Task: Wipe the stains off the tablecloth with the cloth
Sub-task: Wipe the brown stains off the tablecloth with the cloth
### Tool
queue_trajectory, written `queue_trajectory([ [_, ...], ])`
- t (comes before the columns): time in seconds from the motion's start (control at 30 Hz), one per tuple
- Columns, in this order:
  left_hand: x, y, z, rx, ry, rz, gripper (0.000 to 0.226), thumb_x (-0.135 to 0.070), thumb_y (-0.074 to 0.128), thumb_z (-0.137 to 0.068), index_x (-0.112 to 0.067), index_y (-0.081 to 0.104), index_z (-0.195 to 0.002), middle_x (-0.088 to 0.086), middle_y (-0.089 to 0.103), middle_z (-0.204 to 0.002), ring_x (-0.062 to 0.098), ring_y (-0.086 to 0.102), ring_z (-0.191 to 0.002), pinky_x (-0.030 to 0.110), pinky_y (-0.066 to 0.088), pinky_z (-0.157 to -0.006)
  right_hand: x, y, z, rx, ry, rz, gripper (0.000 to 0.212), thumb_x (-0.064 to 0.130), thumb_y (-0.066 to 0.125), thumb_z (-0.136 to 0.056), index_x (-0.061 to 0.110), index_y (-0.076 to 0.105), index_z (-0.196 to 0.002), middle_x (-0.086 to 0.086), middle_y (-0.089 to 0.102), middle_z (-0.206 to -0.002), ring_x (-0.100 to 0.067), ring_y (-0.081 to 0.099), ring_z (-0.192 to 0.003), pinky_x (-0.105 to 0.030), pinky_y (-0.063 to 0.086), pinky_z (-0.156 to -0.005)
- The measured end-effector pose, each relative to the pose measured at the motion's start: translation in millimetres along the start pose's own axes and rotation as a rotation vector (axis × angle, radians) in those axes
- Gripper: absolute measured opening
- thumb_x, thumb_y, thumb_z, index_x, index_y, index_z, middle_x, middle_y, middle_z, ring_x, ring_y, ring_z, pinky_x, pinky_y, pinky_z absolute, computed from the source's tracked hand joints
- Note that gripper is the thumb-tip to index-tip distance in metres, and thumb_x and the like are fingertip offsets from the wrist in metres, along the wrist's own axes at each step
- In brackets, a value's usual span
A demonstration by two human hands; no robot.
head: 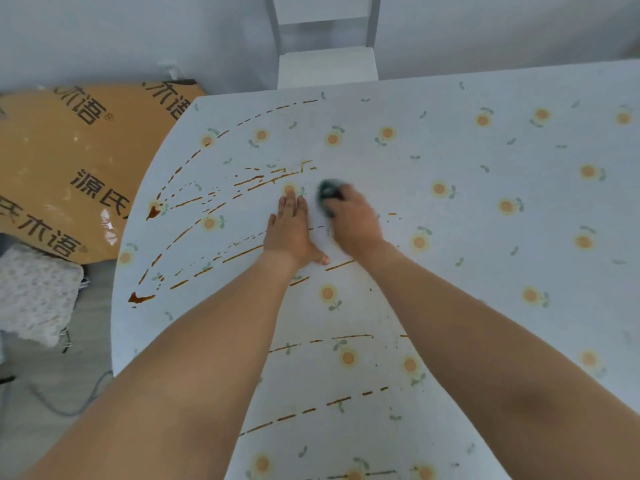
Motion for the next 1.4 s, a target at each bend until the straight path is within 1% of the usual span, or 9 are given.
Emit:
queue_trajectory([
  [0.1,-1,-2,0,-0.011,-0.003,0.013,0.147,-0.057,0.089,-0.058,-0.011,-0.007,-0.158,0.007,-0.019,-0.165,0.024,-0.013,-0.153,0.045,0.005,-0.124,-9,5,28,0.104,-0.206,0.064,0.034,0.007,0.061,-0.085,0.013,0.066,-0.118,-0.013,0.052,-0.12,-0.035,0.052,-0.106,-0.04,0.05,-0.087],
  [0.33,-7,10,28,-0.023,-0.01,-0.021,0.129,-0.057,0.08,-0.072,-0.007,-0.003,-0.158,0.012,-0.009,-0.166,0.029,-0.009,-0.153,0.05,0.007,-0.124,-144,-59,76,-0.292,0.683,-0.117,0.032,0.003,0.043,-0.087,0.007,0.06,-0.114,-0.012,0.043,-0.128,-0.036,0.047,-0.108,-0.036,0.041,-0.092],
  [0.5,-4,41,54,0.067,0.008,-0.031,0.147,-0.06,0.086,-0.061,-0.009,-0.014,-0.156,0.009,-0.022,-0.164,0.028,-0.018,-0.151,0.05,0.005,-0.123,-8,6,59,0.002,0.084,-0.074,0.031,0.005,0.056,-0.086,0.013,0.069,-0.113,-0.009,0.051,-0.128,-0.033,0.052,-0.108,-0.035,0.045,-0.091],
  [0.6,-4,39,55,0.042,0.015,-0.033,0.148,-0.055,0.089,-0.059,-0.01,-0.013,-0.157,0.009,-0.021,-0.164,0.027,-0.018,-0.151,0.049,0.006,-0.123,-6,8,74,0.158,-0.217,0.017,0.034,0.01,0.06,-0.087,0.02,0.067,-0.119,-0.009,0.053,-0.117,-0.031,0.052,-0.106,-0.034,0.045,-0.09],
  [0.77,-5,39,61,0.039,0.002,-0.032,0.145,-0.055,0.087,-0.063,-0.009,-0.014,-0.156,0.009,-0.021,-0.164,0.027,-0.018,-0.151,0.049,0.004,-0.123,-142,-59,109,-0.174,0.514,-0.098,0.034,0.01,0.051,-0.088,0.014,0.066,-0.119,-0.011,0.046,-0.119,-0.035,0.053,-0.098,-0.03,0.043,-0.088],
  [0.87,-5,43,79,-0.037,-0.034,-0.076,0.13,-0.061,0.074,-0.076,-0.007,-0.012,-0.156,0.014,-0.016,-0.165,0.031,-0.014,-0.152,0.052,0.004,-0.123,-127,-55,128,-0.296,0.71,-0.11,0.029,0.005,0.044,-0.088,0.007,0.061,-0.112,-0.012,0.042,-0.127,-0.037,0.049,-0.102,-0.037,0.043,-0.091],
  [1.13,6,75,120,0.044,-0.056,0.011,0.149,-0.058,0.088,-0.057,-0.012,-0.012,-0.157,0.007,-0.019,-0.165,0.026,-0.015,-0.152,0.054,0.008,-0.122,16,24,134,0.224,-0.241,0.022,0.038,0.009,0.058,-0.089,0.023,0.064,-0.123,-0.007,0.049,-0.126,-0.027,0.047,-0.113,-0.036,0.046,-0.093],
  [1.33,5,77,118,0.054,-0.07,0.037,0.151,-0.052,0.091,-0.057,-0.011,-0.015,-0.156,0.006,-0.023,-0.164,0.025,-0.019,-0.151,0.055,0.004,-0.121,-124,-54,163,-0.216,0.493,-0.003,0.038,0.005,0.049,-0.088,0.011,0.063,-0.123,-0.015,0.047,-0.122,-0.035,0.047,-0.11,-0.04,0.046,-0.092],
  [1.4,5,77,119,0.053,-0.065,0.033,0.149,-0.052,0.09,-0.059,-0.011,-0.015,-0.156,0.007,-0.022,-0.164,0.026,-0.018,-0.151,0.054,0.004,-0.121,-106,-45,166,-0.236,0.519,0.02,0.038,0.002,0.049,-0.087,0.009,0.062,-0.121,-0.015,0.045,-0.13,-0.036,0.044,-0.114,-0.04,0.045,-0.096],
])
Point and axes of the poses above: each hand's wrist, its own z-axis away from the middle knuckle, its own y-axis out of the palm, x = y × z, the point moved 9 cm from there along -z, towards the middle knuckle
